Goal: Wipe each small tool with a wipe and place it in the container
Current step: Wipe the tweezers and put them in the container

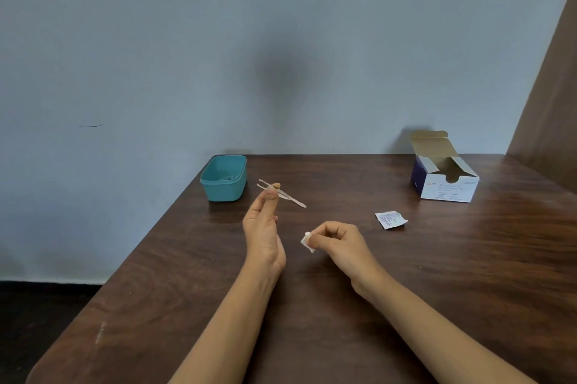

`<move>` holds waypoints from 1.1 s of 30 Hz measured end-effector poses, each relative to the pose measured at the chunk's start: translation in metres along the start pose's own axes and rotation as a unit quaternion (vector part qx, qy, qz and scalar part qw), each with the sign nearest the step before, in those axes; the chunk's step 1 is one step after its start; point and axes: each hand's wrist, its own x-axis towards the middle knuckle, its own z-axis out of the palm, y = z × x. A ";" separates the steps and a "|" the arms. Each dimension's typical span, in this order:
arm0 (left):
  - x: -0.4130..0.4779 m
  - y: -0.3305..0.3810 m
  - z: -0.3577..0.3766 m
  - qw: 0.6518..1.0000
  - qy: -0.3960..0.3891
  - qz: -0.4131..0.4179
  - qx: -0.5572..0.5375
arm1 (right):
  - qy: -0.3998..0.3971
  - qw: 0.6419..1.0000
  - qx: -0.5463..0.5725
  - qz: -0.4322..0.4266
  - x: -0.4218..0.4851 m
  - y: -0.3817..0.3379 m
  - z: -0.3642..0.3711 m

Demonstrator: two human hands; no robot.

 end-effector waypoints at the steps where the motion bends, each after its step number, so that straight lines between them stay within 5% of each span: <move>1: 0.001 0.004 -0.001 1.000 0.008 0.000 0.008 | 0.003 1.000 -0.015 -0.001 0.001 0.002 0.001; 13: 0.061 0.078 -0.002 0.961 -0.002 0.143 0.235 | 0.004 0.994 -0.105 0.014 0.033 -0.002 0.004; 21: 0.130 0.115 -0.012 0.841 0.050 0.247 0.479 | 0.019 0.989 -0.146 0.006 0.072 -0.010 0.015; 33: 0.203 0.096 -0.020 0.652 0.115 0.191 0.724 | 0.027 0.990 -0.141 0.012 0.114 -0.006 0.043</move>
